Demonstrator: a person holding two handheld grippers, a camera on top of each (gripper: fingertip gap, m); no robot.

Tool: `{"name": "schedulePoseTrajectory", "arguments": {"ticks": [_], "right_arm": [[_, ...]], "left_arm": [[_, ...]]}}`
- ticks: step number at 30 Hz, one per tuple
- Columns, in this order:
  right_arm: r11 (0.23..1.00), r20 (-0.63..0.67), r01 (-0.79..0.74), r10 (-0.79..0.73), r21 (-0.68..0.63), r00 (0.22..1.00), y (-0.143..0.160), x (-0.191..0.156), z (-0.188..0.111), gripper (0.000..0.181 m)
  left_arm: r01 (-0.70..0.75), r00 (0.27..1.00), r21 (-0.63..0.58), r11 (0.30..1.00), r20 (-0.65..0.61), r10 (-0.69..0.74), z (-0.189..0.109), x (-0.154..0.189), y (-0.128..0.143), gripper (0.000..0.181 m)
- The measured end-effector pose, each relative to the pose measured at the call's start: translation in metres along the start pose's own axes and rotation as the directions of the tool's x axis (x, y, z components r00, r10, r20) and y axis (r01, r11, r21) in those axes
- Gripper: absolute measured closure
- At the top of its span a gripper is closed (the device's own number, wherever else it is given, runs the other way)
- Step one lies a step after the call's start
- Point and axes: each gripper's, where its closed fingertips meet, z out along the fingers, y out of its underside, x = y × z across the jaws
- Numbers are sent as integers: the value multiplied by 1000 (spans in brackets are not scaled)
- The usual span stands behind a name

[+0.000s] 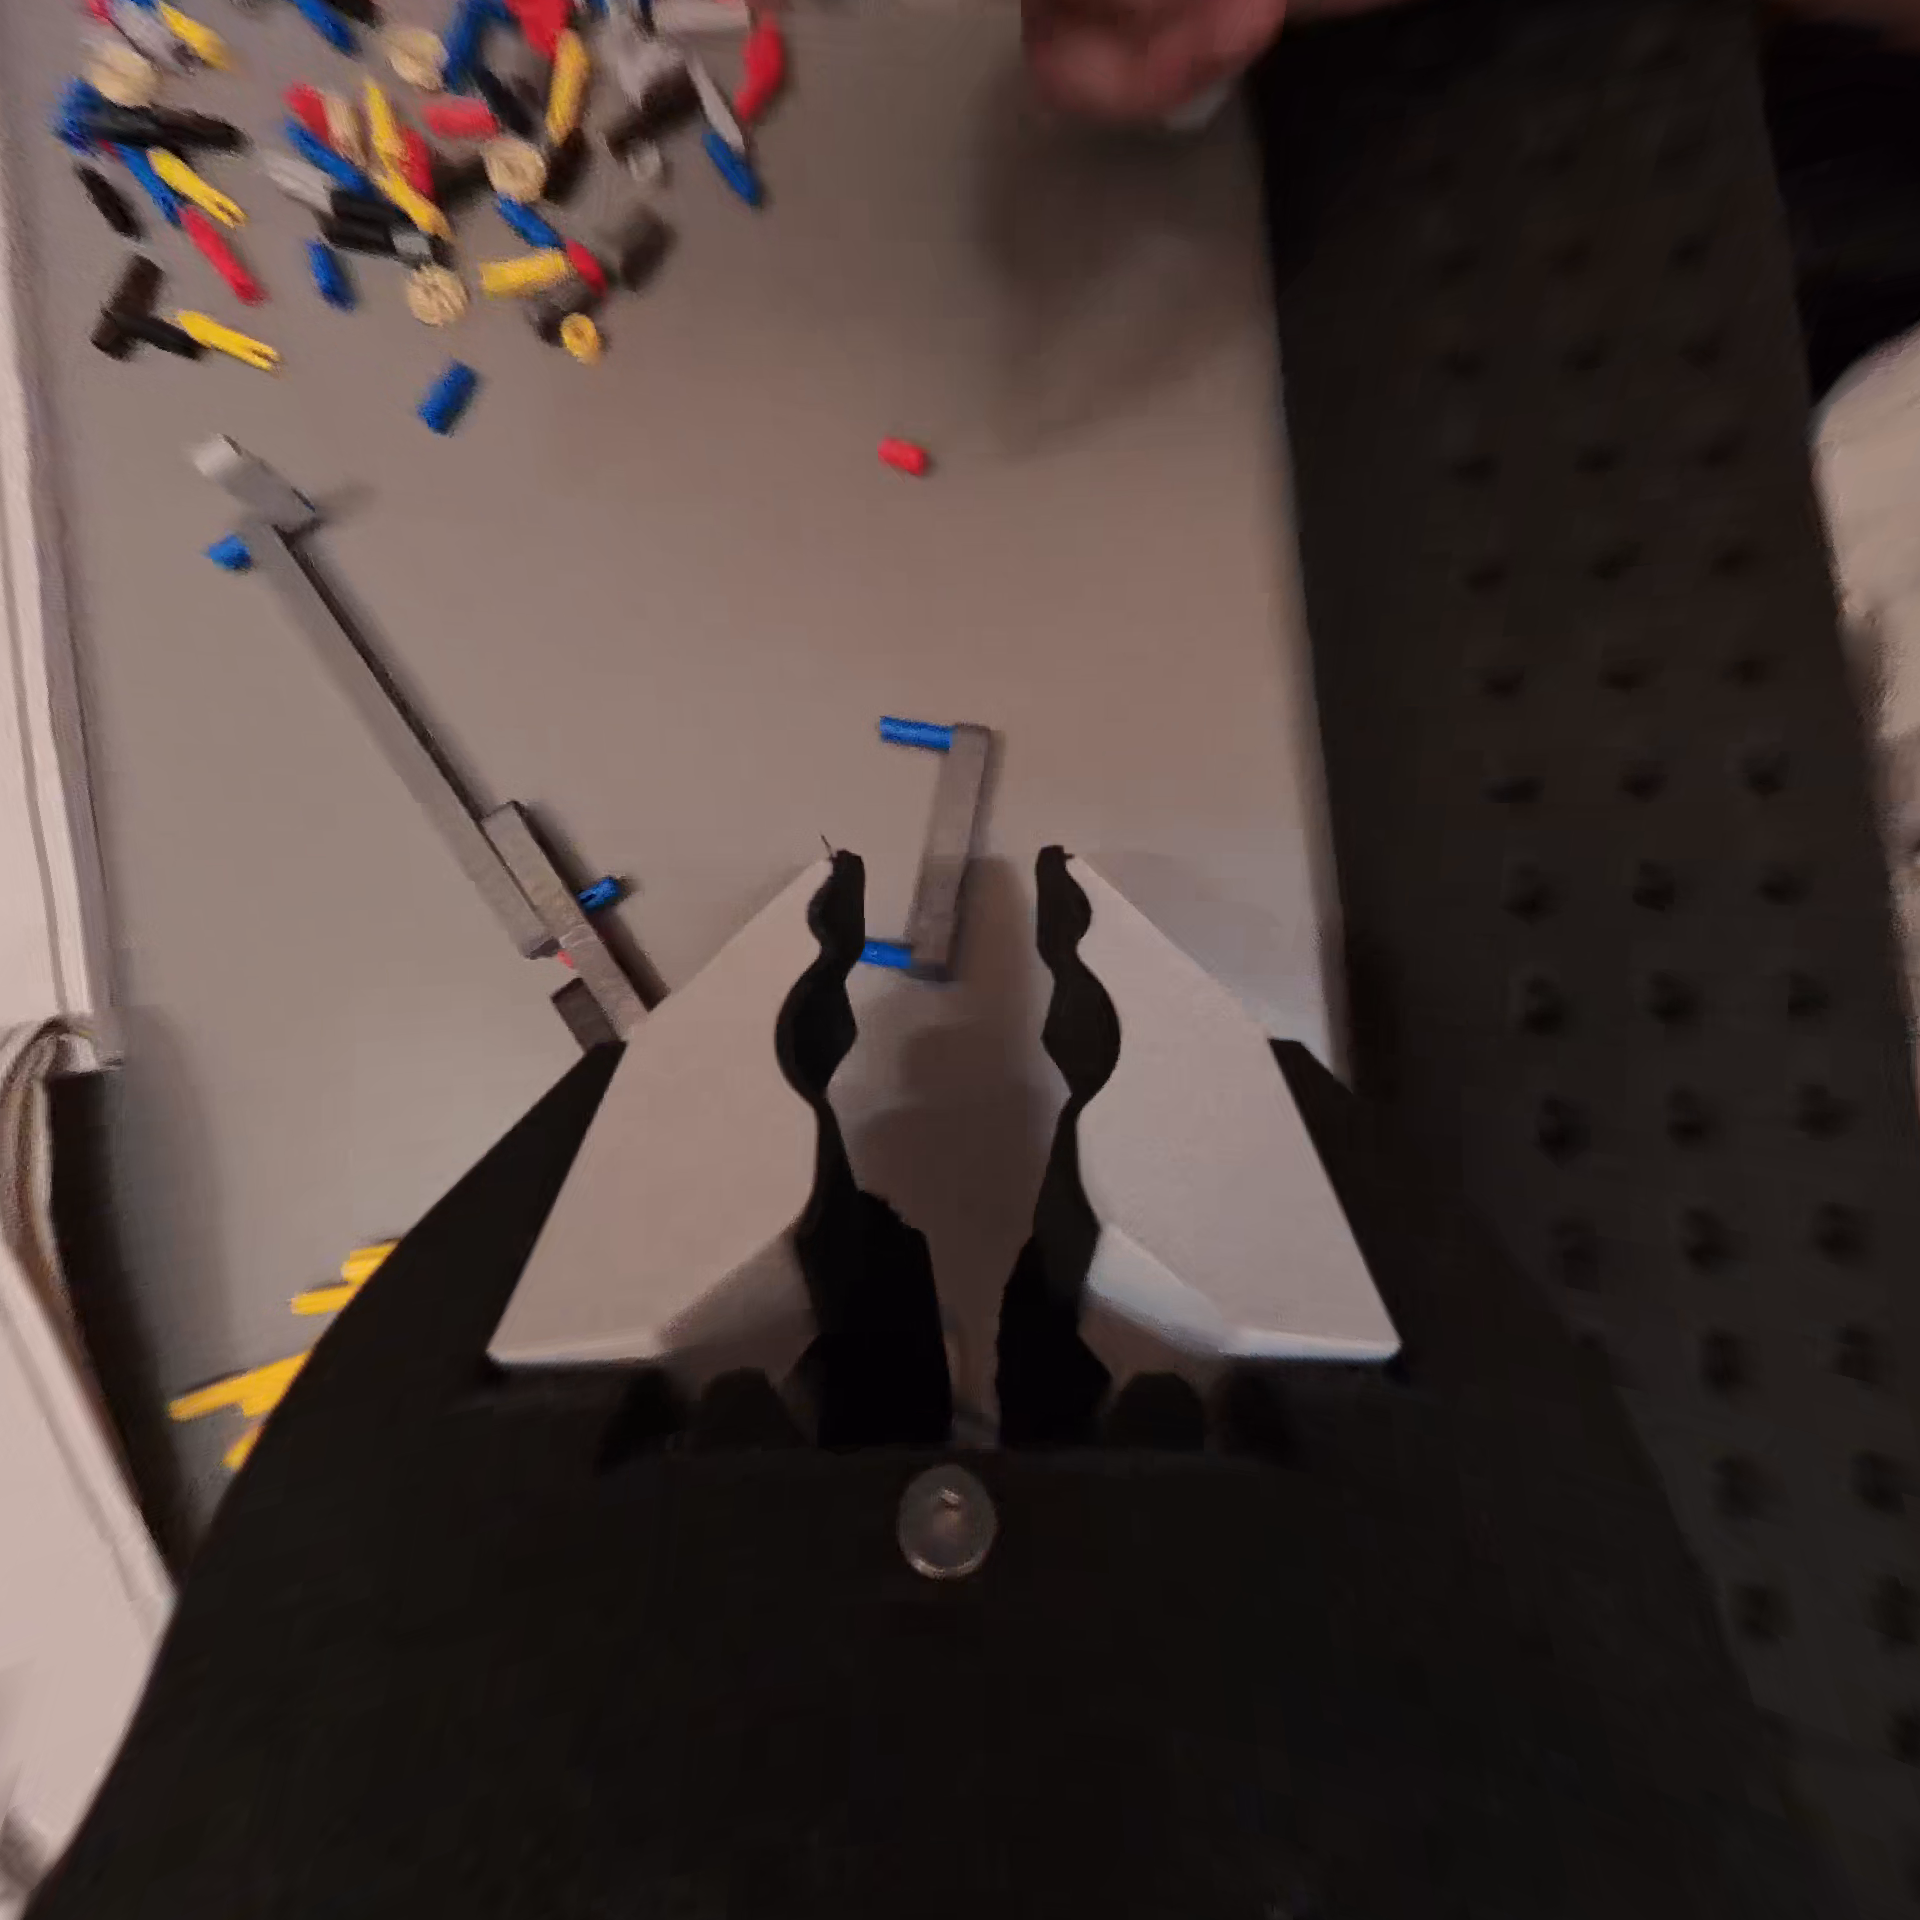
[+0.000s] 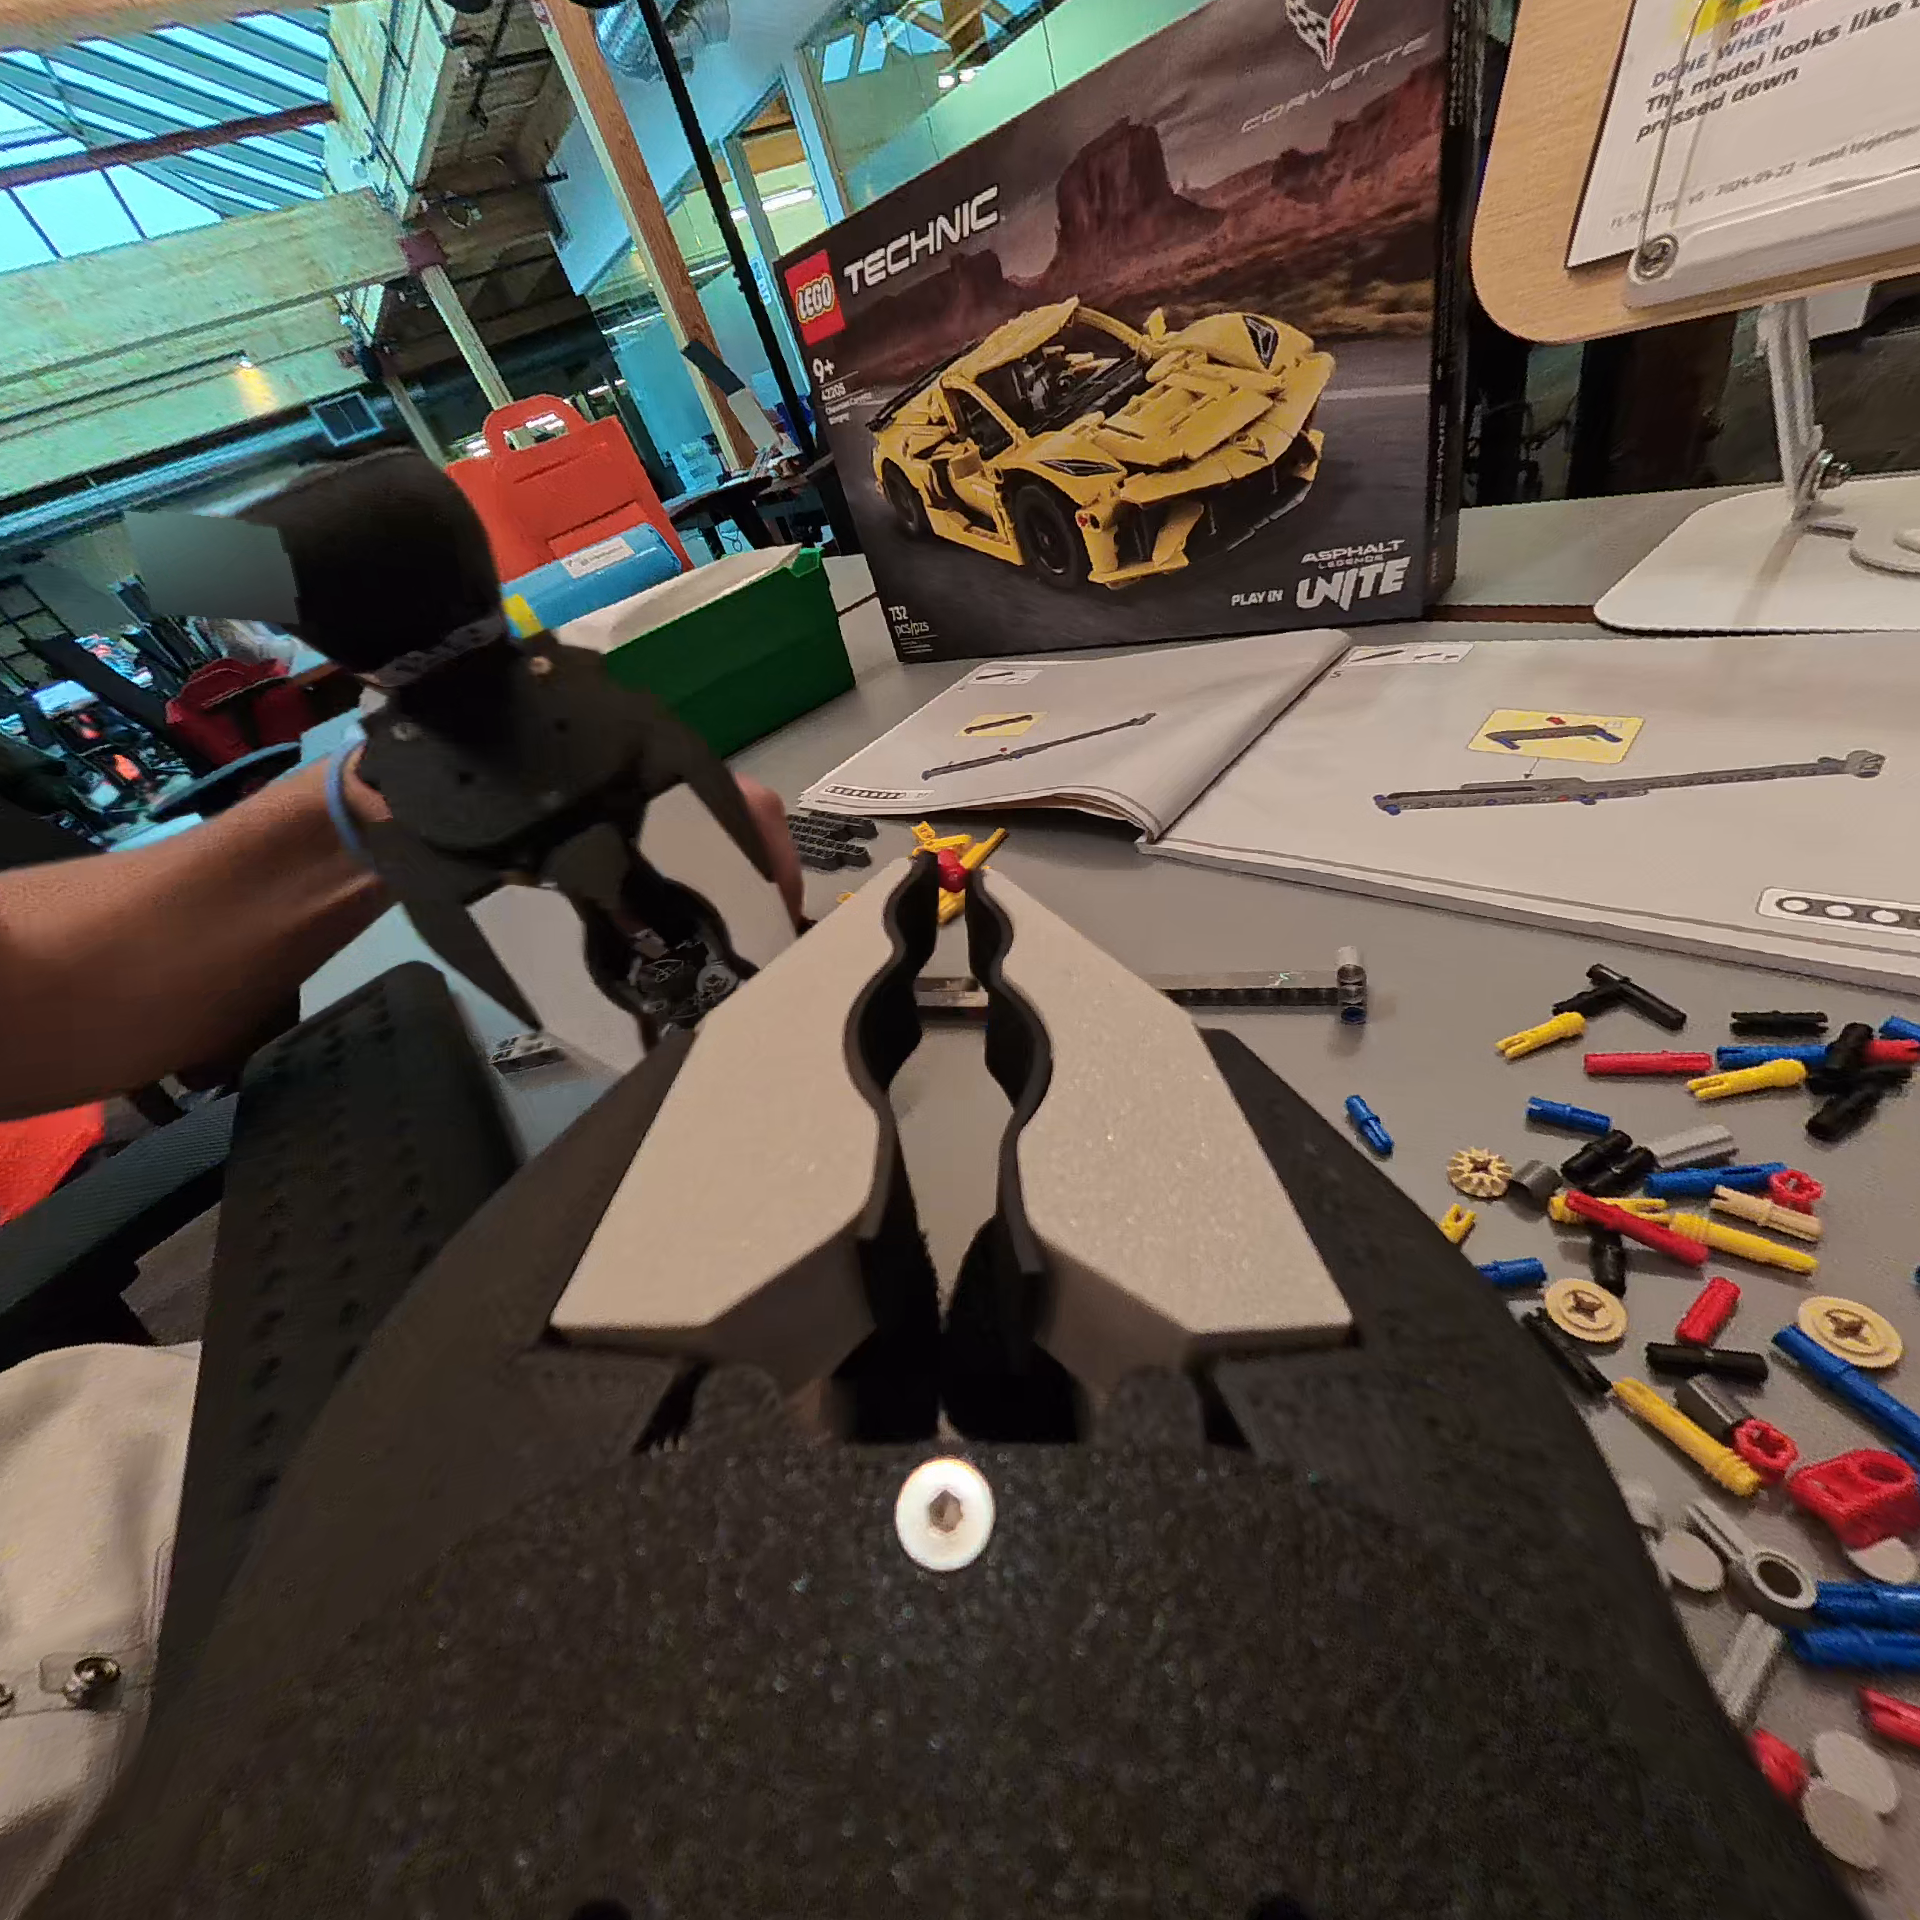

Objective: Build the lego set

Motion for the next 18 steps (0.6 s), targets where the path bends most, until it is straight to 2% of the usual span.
{"name": "schedulePoseTrajectory", "arguments": {"ticks": [3, 6, 9, 10, 13, 15, 17, 18], "right_arm": [[1000, 11, 2, -2, -2, 1000, 1, -2, 0, 177], [1000, 26, 4, -4, -2, 1000, 1, -5, 0, 177], [1000, 30, 4, -4, -4, 1000, 1, -6, 0, 177], [1000, 30, 4, -4, -3, 1000, 1, -6, 0, 177], [1000, 26, 0, 0, 4, 1000, -1, -5, -2, 177], [1000, 22, -3, 3, 20, 1000, -3, -4, -4, 177], [999, 21, -16, 15, 36, 1000, -6, -3, -5, 177], [999, 19, -21, 20, 43, 1000, -7, -2, -6, 177]], "left_arm": [[-101, 994, -157, 982, -68, 91, 9, -6, 11, 159], [-160, 983, -229, 960, -127, 134, 15, -6, 14, 161], [-169, 979, -228, 959, -148, 138, 23, -4, 9, 168], [-158, 981, -219, 963, -145, 128, 25, -3, 7, 175], [-117, 990, -214, 970, -100, 97, 25, -6, 6, 175], [-72, 997, -142, 987, -13, 71, 22, -16, 1, 176], [98, 995, 93, 991, 26, -101, 10, -24, -28, 175], [197, 977, 233, 952, 28, -209, 0, -30, -45, 175]]}}
